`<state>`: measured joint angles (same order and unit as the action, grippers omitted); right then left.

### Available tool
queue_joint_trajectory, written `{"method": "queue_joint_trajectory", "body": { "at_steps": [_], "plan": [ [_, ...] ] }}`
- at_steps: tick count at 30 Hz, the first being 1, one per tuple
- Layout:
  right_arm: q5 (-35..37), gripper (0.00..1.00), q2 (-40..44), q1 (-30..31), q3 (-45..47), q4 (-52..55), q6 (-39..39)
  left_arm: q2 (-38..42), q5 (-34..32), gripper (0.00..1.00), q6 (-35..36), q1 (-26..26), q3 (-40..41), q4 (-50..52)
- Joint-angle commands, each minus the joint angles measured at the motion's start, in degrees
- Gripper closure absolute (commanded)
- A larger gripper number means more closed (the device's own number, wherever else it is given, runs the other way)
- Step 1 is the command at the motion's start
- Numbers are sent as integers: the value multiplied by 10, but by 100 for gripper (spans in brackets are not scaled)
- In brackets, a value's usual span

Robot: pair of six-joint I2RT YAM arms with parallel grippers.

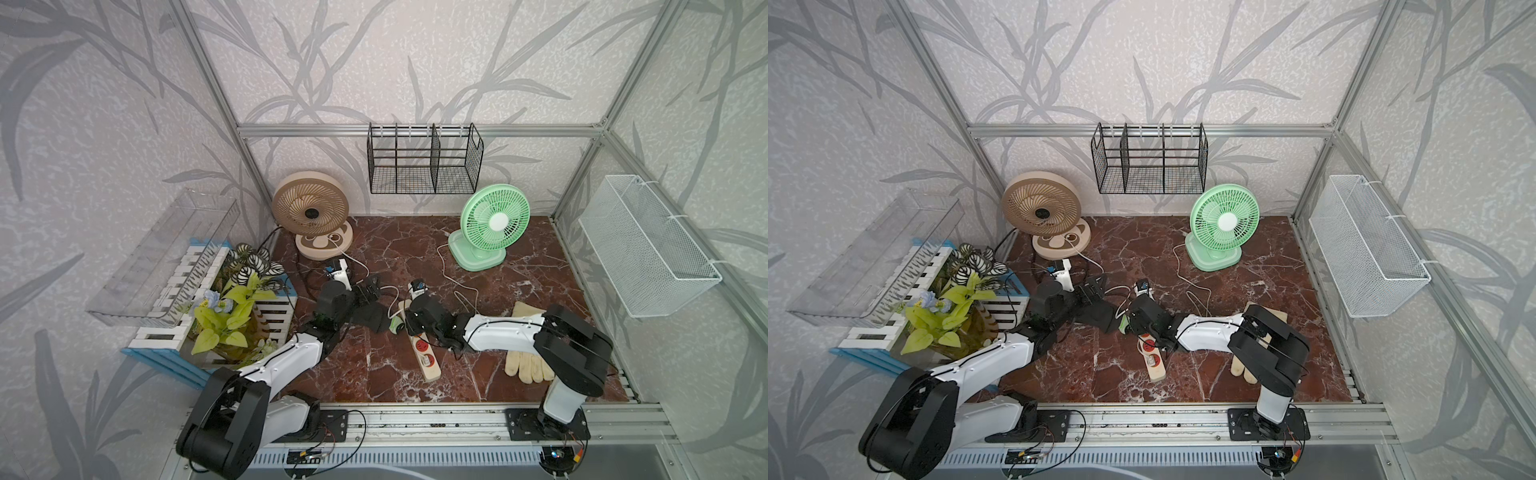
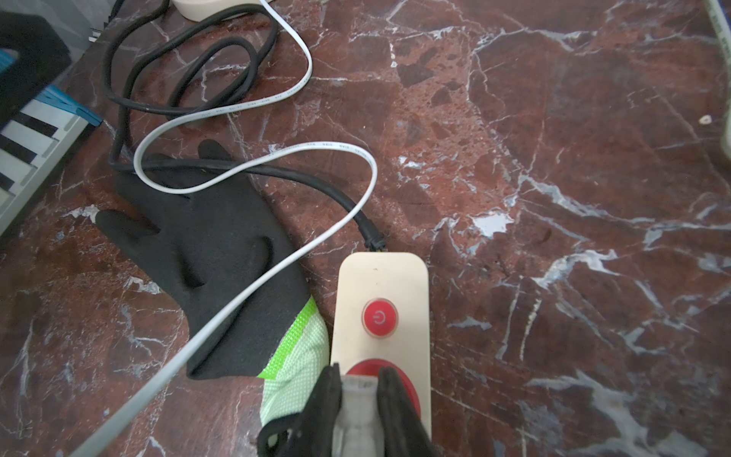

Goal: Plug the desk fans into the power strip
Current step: Insert the plug into the socket.

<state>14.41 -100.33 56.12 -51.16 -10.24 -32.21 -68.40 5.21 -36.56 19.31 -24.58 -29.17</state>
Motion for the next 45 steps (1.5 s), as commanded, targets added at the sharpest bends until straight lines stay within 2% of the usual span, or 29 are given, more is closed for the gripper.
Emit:
{"method": "queue_joint_trajectory", "body": {
  "at_steps": [1,2,4,14,20,32,38,45],
  "plan": [
    [-41,78,-12,10,18,113,-8,-1,-8,0,11,-2,5,-9],
    [-41,79,-11,10,17,115,-8,-1,-8,0,11,-2,5,-9],
    [-42,100,-14,10,15,119,-7,-1,-9,0,11,-2,5,-9],
    [-37,100,-44,24,7,167,-8,-1,-10,0,12,-2,5,-8],
    [-56,100,-98,25,-49,248,-11,1,-12,0,13,-2,6,-7],
    [-47,100,-106,37,-21,262,-25,8,-16,0,15,-2,7,-5],
    [-4,100,-95,56,-42,312,-1,0,-16,0,15,-2,6,-7],
    [-42,100,-129,58,-26,290,-2,-6,-19,0,16,-2,5,-7]
  ]
}}
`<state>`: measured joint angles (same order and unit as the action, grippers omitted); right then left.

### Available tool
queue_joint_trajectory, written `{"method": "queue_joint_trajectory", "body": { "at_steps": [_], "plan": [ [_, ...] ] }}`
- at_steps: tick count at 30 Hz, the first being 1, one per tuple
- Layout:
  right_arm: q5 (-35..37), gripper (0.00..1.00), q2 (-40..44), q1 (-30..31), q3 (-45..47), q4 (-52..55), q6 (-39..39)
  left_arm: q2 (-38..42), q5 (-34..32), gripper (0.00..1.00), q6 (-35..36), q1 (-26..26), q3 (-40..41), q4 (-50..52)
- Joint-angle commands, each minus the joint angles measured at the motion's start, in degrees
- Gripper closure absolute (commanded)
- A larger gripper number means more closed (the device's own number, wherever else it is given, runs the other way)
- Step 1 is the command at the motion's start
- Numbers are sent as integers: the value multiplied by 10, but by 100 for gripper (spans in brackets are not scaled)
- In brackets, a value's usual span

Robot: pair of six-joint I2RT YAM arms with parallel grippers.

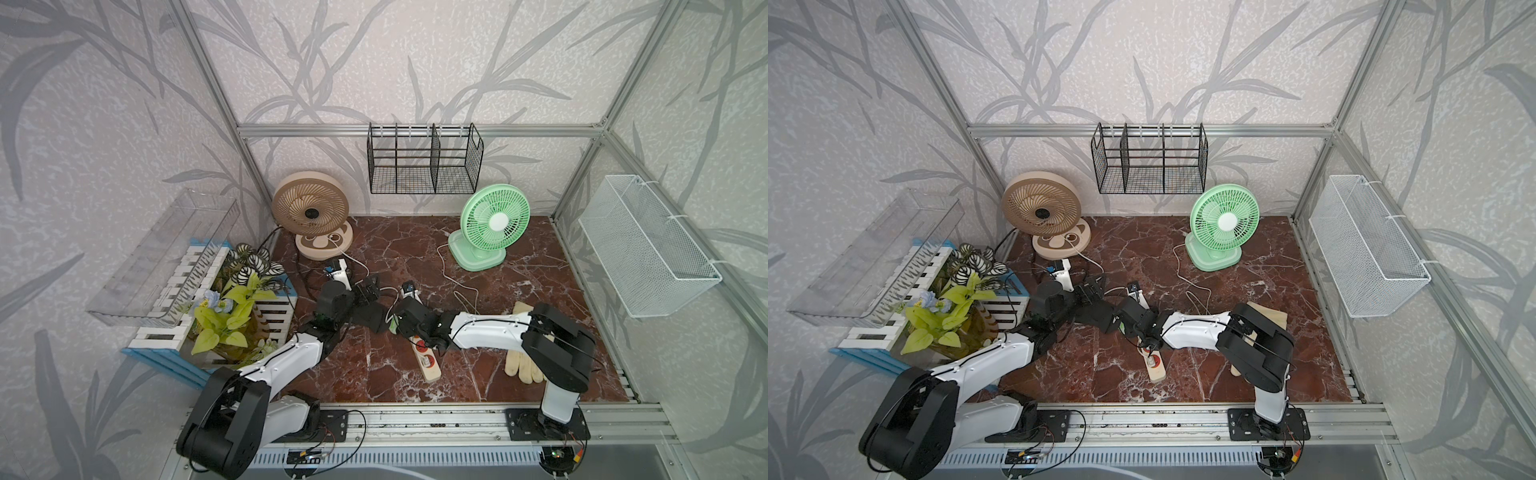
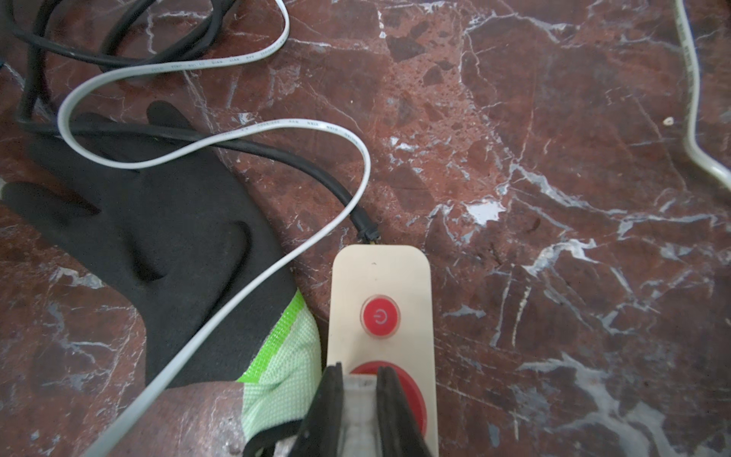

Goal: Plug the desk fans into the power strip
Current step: Insert the plug into the socket.

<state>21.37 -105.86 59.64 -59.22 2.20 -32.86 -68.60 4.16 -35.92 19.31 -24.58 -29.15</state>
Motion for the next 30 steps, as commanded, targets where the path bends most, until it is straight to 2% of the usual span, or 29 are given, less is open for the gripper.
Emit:
{"method": "queue_joint_trajectory", "body": {
  "at_steps": [1,10,18,21,30],
  "plan": [
    [-117,100,-78,23,58,164,4,-4,-9,0,10,-2,5,-7],
    [-176,100,-84,11,76,181,-11,-1,-11,0,14,-2,3,-3],
    [-123,100,-33,0,27,249,-1,7,-18,0,20,-2,-1,8],
    [-112,87,-36,-7,-15,267,8,10,-21,0,21,-2,-1,8],
    [-99,79,-27,-27,-92,292,21,4,-19,0,22,-2,-1,5]
  ]
}}
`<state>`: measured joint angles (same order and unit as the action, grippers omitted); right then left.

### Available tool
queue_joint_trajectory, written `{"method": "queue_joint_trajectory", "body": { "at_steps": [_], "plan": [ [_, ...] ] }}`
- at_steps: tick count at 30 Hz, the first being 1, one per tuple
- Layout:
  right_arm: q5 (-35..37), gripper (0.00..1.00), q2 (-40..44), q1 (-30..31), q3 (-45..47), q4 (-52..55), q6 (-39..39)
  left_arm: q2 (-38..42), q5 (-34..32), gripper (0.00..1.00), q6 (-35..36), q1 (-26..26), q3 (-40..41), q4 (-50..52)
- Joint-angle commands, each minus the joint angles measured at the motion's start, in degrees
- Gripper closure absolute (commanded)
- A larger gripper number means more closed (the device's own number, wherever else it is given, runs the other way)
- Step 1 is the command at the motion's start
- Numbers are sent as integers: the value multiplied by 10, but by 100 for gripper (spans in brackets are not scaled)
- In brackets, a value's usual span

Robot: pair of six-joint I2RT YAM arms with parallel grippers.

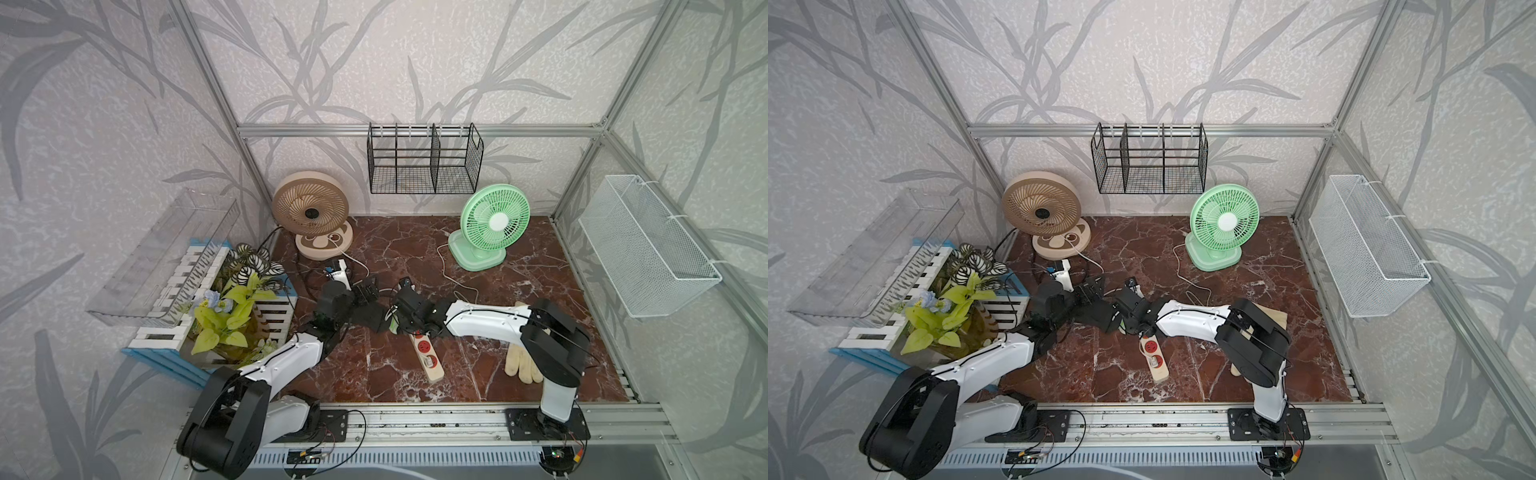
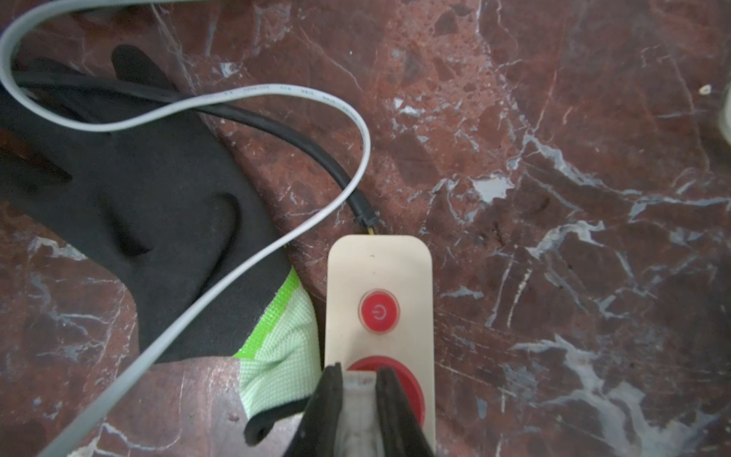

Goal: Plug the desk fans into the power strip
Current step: Insert the plug into the socket.

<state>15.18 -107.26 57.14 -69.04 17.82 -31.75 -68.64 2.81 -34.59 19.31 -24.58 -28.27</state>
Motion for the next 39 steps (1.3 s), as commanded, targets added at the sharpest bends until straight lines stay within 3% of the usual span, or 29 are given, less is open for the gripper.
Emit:
{"method": "queue_joint_trajectory", "body": {
  "at_steps": [1,11,24,39],
  "plan": [
    [-36,79,-10,-3,1,137,13,4,-5,0,8,-2,-1,-4],
    [-58,66,5,-11,-56,161,34,10,-6,0,10,-2,1,-3],
    [-105,66,-5,-32,-108,192,59,-36,6,0,6,-2,-21,9],
    [-114,71,-57,-38,-161,233,70,-24,2,0,9,-2,-20,12]
  ]
}}
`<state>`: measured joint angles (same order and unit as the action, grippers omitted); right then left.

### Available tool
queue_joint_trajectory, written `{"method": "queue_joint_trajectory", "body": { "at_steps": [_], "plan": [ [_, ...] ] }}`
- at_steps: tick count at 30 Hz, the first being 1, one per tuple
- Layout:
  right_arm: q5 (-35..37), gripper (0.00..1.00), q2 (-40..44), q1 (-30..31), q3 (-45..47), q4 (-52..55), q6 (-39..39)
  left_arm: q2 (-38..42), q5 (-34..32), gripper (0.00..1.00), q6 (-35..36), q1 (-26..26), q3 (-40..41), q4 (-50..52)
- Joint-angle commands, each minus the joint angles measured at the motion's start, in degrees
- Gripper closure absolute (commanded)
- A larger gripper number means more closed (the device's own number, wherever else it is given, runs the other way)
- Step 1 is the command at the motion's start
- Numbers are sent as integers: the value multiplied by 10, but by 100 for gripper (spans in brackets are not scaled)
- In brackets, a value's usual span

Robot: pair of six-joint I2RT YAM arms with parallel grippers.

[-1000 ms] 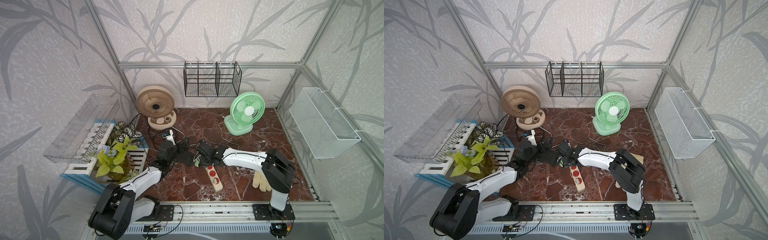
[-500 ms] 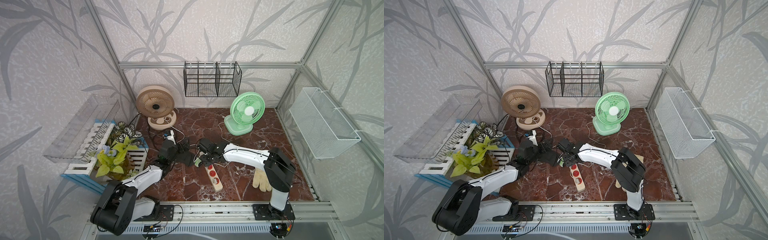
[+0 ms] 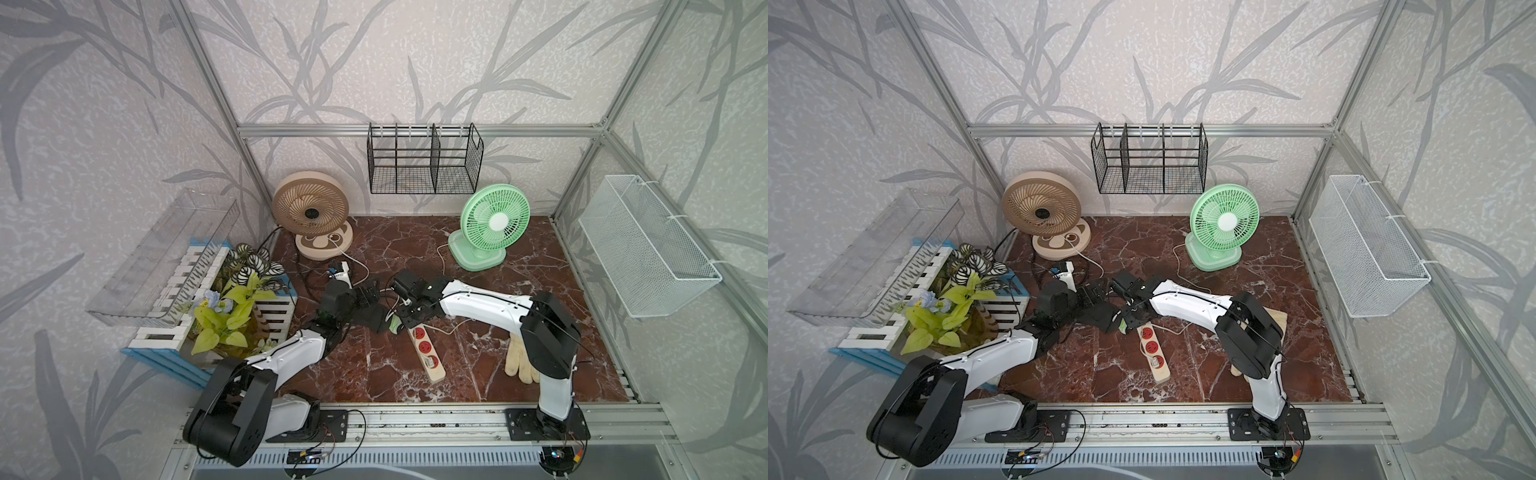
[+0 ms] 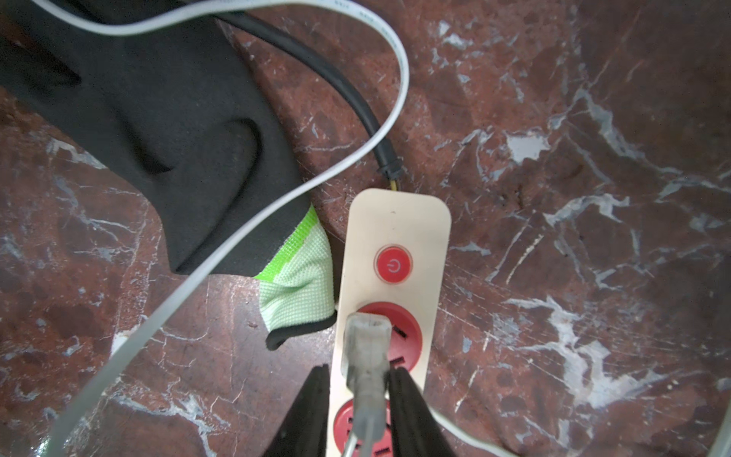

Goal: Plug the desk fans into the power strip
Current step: Insert the plug into the socket.

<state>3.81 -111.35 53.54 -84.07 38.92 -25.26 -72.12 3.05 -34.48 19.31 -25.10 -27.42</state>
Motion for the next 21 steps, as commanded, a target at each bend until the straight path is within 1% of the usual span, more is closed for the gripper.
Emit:
{"method": "queue_joint_trajectory", "body": {
  "at_steps": [1,6,9,13,19,21],
  "plan": [
    [2,71,-18,-2,-12,24,4,10,-1,0,8,-2,-14,3],
    [16,74,-24,-2,-22,25,5,13,-2,0,9,-2,-14,4],
    [17,83,-27,-2,-24,20,4,15,-3,0,9,-2,-14,5],
    [17,100,-28,-2,-18,19,1,14,-3,0,10,-2,-15,4],
    [23,100,-19,9,45,4,-13,13,-3,0,9,-2,-14,4],
    [2,100,-25,10,79,-7,-19,13,-2,0,9,-1,-14,2]
  ]
}}
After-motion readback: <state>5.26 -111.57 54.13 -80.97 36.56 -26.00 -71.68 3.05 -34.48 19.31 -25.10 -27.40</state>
